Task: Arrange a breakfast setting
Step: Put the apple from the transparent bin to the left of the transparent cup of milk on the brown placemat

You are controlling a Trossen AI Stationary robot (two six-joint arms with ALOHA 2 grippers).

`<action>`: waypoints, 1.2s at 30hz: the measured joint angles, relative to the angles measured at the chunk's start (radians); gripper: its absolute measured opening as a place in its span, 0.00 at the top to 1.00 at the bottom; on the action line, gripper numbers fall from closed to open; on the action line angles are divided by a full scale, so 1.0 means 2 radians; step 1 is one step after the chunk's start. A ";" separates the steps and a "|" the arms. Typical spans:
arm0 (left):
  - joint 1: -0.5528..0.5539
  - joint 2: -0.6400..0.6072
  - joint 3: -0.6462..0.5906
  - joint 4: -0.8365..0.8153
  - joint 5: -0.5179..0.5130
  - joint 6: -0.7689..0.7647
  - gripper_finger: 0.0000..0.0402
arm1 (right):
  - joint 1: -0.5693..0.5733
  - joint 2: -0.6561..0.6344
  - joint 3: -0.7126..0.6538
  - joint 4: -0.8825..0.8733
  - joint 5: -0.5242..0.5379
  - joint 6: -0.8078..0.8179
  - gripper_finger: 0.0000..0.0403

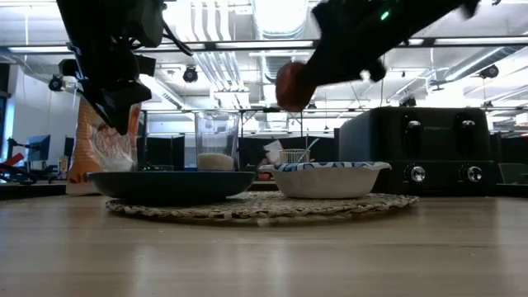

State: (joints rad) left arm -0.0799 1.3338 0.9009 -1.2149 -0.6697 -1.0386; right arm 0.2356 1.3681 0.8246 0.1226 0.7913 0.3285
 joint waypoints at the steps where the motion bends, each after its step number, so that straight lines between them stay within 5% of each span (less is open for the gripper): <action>1: 0.000 0.000 0.000 0.000 0.000 0.000 0.61 | -0.012 0.008 0.000 0.008 -0.008 -0.001 0.56; 14: 0.000 0.000 0.000 0.000 -0.002 0.000 0.61 | -0.135 0.104 0.000 0.138 -0.140 -0.051 0.56; 36: 0.000 0.000 0.000 0.002 -0.001 0.001 0.61 | -0.185 0.162 0.000 0.162 -0.157 -0.060 0.56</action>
State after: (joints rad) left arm -0.0795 1.3338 0.9009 -1.2118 -0.6724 -1.0374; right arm -0.1337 1.6924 0.8246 0.4468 0.4767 0.2085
